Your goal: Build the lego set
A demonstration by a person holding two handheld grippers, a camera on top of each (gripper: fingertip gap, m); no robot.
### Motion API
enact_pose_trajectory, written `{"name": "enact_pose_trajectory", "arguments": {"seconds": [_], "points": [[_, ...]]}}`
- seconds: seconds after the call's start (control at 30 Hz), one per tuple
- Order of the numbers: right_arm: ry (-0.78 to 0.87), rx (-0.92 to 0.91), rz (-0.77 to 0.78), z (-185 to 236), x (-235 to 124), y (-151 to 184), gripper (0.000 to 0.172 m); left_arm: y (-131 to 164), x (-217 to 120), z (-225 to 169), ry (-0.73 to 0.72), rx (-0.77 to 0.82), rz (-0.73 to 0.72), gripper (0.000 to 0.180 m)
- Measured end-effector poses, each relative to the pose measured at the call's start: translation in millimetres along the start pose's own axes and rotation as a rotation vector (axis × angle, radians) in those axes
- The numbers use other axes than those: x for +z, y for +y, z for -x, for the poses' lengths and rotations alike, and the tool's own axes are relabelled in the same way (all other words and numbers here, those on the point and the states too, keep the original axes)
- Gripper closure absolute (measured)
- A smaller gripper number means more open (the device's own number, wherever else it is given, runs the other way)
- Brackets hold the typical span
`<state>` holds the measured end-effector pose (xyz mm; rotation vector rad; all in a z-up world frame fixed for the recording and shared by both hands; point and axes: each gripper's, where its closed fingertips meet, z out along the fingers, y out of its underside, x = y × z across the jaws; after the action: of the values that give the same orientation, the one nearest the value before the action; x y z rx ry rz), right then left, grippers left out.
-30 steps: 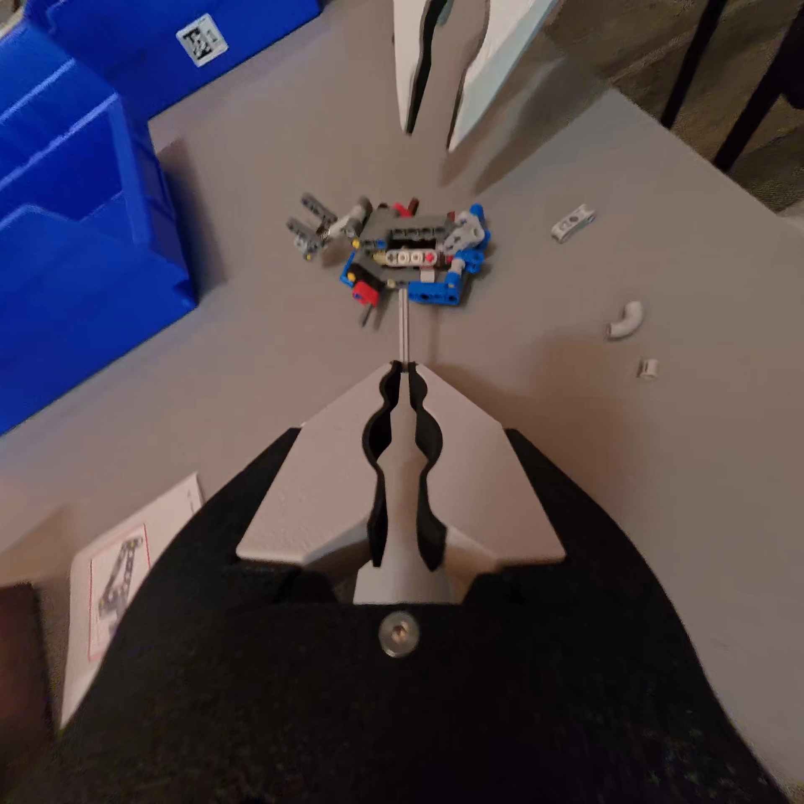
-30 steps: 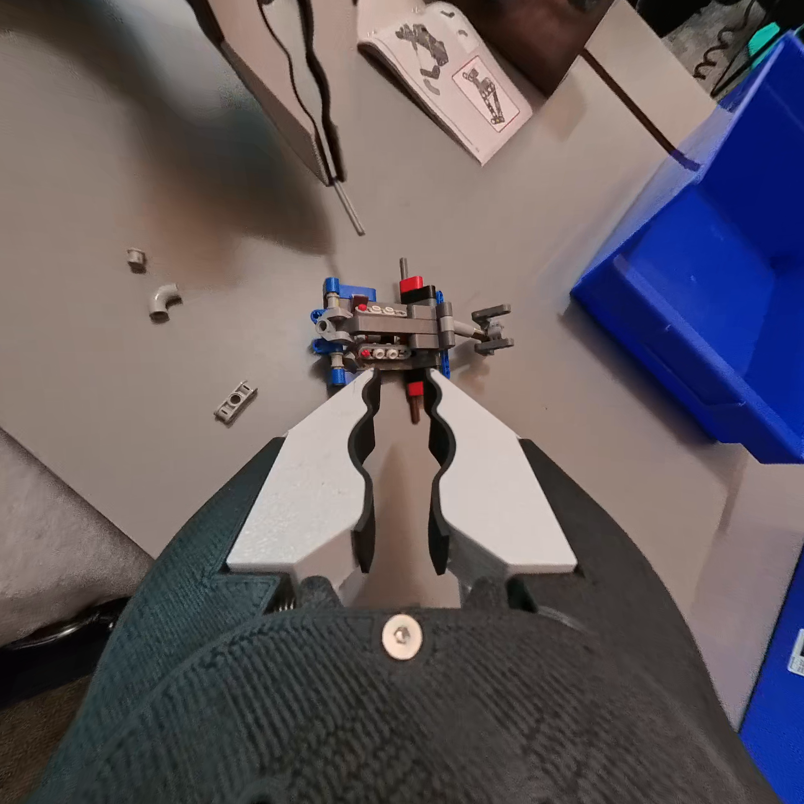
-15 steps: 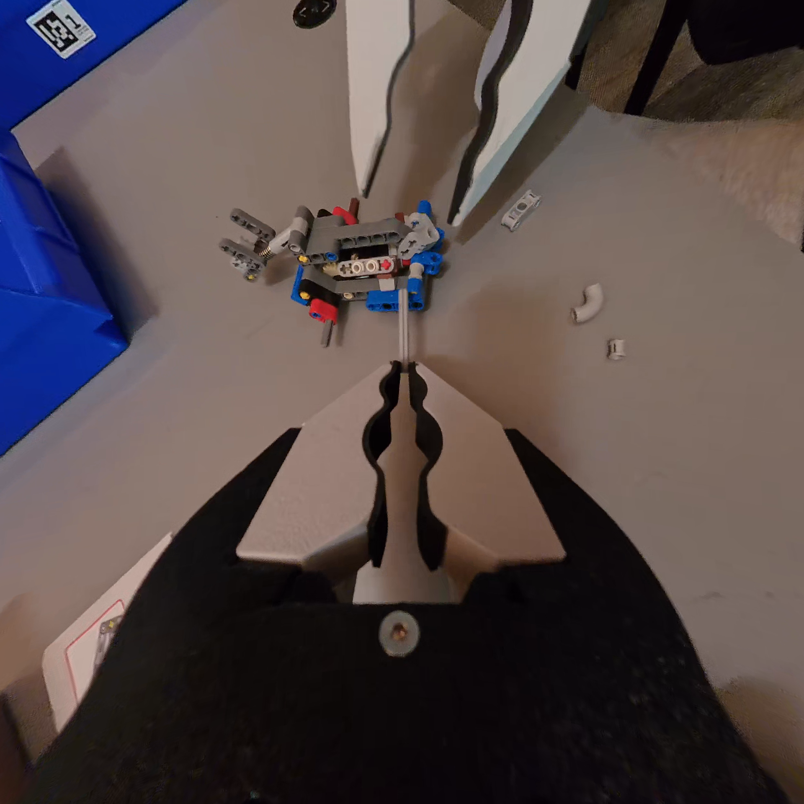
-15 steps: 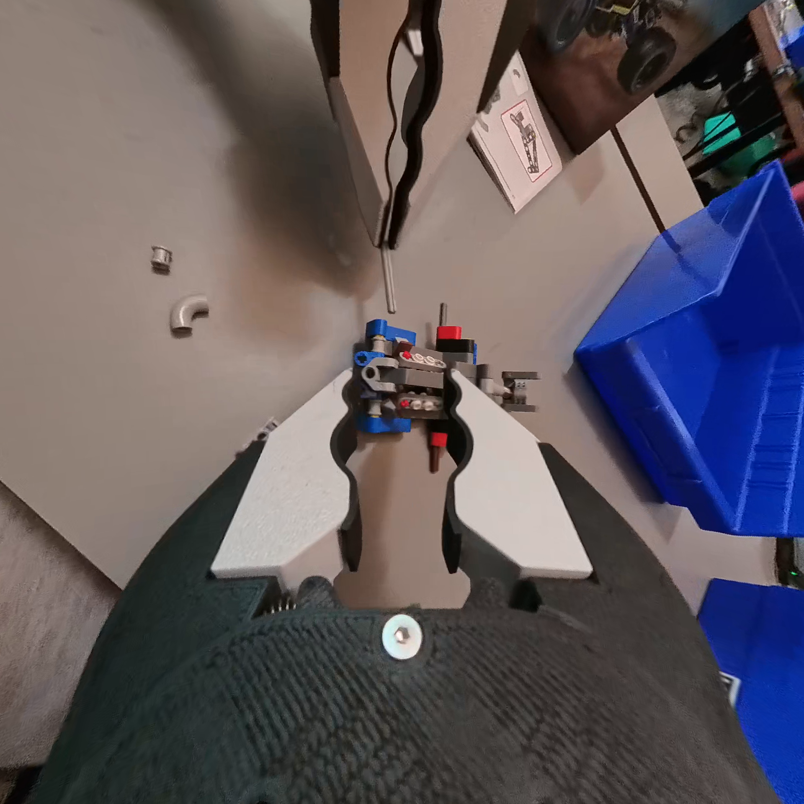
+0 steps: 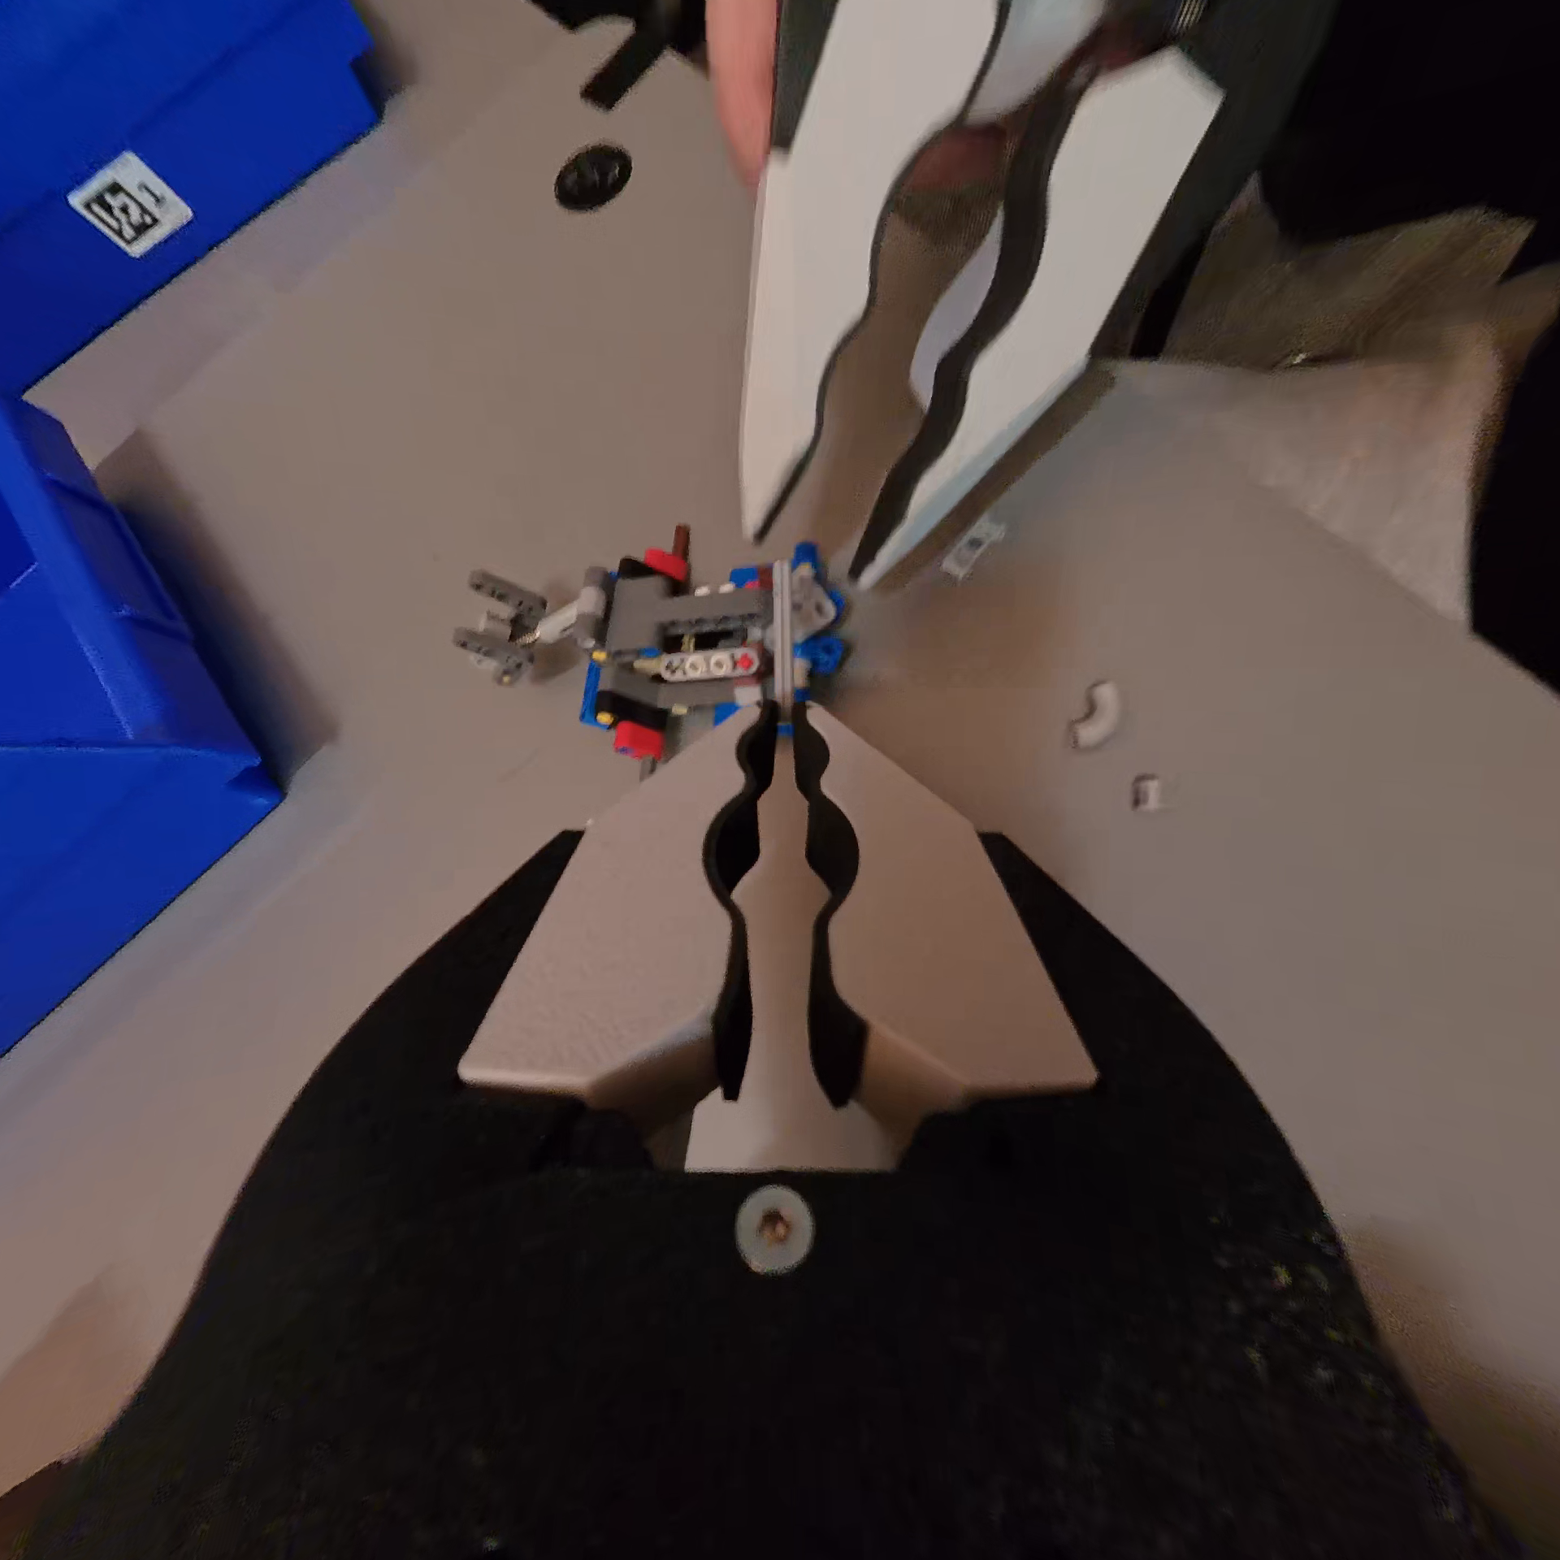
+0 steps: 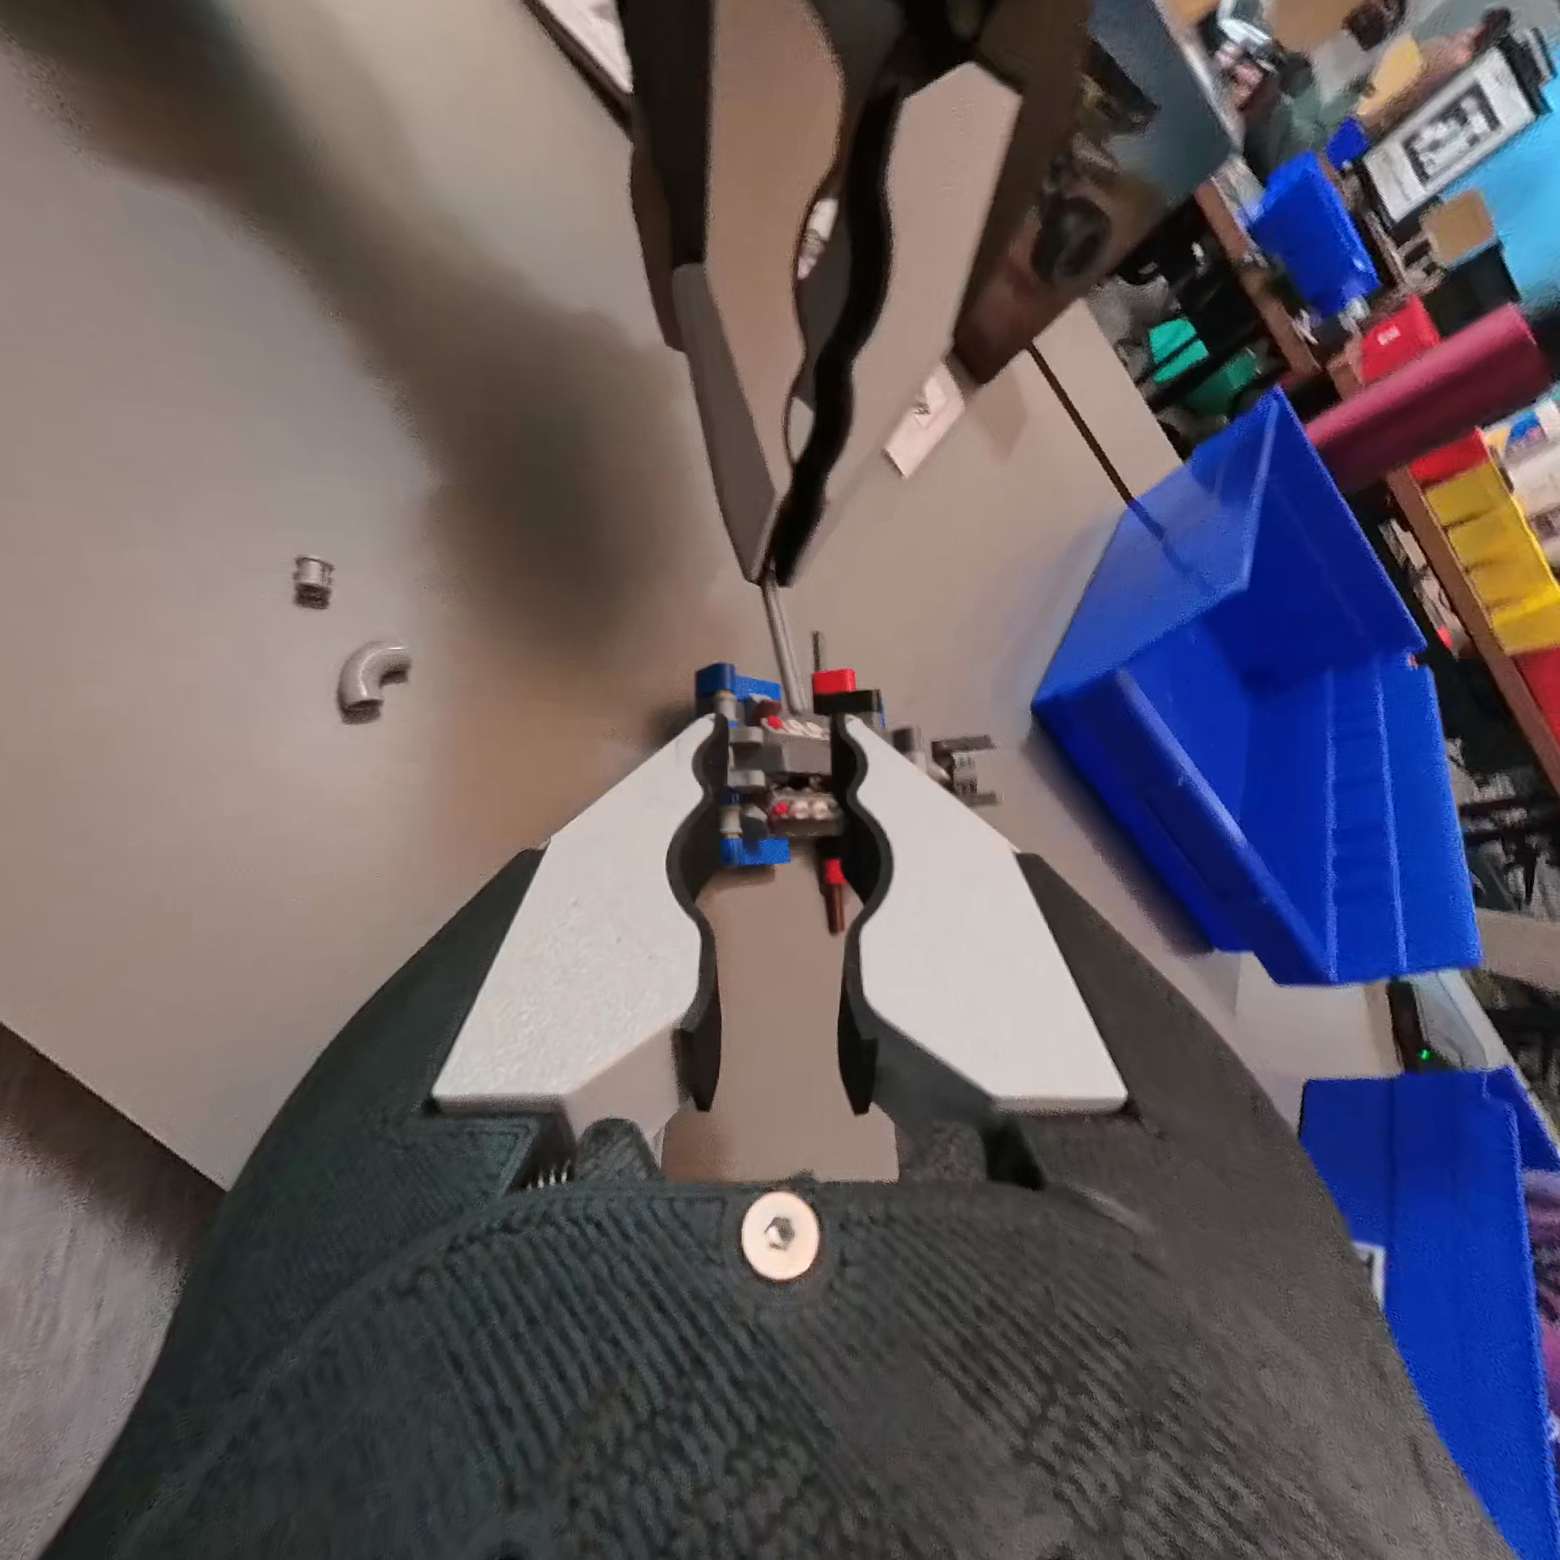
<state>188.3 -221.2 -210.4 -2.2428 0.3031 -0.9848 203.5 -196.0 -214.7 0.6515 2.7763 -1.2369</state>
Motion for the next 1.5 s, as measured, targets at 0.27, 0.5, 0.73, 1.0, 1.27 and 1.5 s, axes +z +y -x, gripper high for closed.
{"name": "enact_pose_trajectory", "arguments": {"seconds": [0.27, 0.5, 0.73, 1.0, 1.27, 1.5], "points": [[-0.050, -0.058, 0.007, 8, 10, -6, 0.172, -5, -7, -13, 0.004, 0.039, -0.035, 0.180], [-0.038, -0.038, -0.010, 7, 10, -8, 0.172, -5, -7, -9, -0.018, 0.073, -0.084, 0.180], [-0.064, -0.018, -0.031, 11, 6, -12, 0.159, -3, -5, -8, -0.049, 0.092, -0.046, 0.180], [-0.019, -0.011, -0.051, 5, 2, -15, 0.171, -12, -5, -9, -0.060, 0.072, -0.111, 0.174], [0.059, 0.088, 0.054, 2, -2, 11, 0.154, 4, 0, -1, -0.079, 0.056, -0.035, 0.180], [0.064, -0.074, 0.148, 13, 15, 21, 0.152, 21, -1, 8, -0.079, -0.027, 0.029, 0.180]]}}
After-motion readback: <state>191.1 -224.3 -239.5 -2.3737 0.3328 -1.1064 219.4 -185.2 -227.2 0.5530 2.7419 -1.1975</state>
